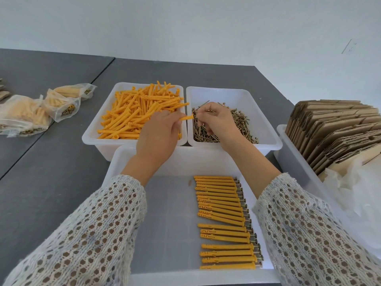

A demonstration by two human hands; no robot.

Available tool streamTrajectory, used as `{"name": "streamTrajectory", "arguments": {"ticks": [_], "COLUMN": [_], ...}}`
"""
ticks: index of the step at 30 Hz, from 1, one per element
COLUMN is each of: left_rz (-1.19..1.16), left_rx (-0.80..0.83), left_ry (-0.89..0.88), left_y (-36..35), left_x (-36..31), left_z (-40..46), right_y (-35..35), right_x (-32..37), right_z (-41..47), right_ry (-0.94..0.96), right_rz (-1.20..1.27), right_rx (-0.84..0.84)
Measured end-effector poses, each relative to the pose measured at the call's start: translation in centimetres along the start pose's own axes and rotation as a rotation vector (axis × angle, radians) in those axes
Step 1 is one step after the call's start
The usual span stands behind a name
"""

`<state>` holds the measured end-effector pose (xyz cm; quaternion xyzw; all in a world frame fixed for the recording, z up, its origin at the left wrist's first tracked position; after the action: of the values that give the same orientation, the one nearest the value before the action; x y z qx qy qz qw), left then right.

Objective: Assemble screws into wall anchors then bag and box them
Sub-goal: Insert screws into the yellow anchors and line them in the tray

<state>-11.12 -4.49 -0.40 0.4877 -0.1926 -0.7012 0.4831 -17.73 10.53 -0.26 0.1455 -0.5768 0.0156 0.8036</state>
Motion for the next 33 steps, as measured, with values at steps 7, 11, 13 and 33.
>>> {"name": "streamTrajectory", "arguments": {"ticks": [7, 11, 13, 33], "left_rz": [0.172, 0.218, 0.241, 0.15], "left_rx": [-0.108, -0.123, -0.12, -0.051], "left_ry": [0.131, 0.142, 0.127, -0.021], "left_y": [0.4, 0.3, 0.3, -0.4], "left_x": [0.6, 0.6, 0.5, -0.1], "left_z": [0.1, 0.0, 0.1, 0.1], "right_y": [-0.5, -1.0, -1.3, -1.0], "right_x": [0.1, 0.4, 0.4, 0.4], "right_z": [-0.1, -0.2, -0.3, -0.1], "right_ry": [0.017, 0.045, 0.051, 0.103], "right_rz": [-0.059, -0.033, -0.049, -0.148], "right_rx": [0.059, 0.149, 0.16, 0.026]}}
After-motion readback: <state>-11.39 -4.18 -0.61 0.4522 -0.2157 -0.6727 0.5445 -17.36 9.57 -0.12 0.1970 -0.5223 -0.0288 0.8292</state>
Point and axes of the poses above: each hand's wrist, its own z-axis towards the middle knuckle, its own y-axis out of the back of the hand, x = y × z, the point moved 7 cm from there along z, towards the middle knuckle, and after that the axes turned 12 degrees about y, right-handed, at the moved point
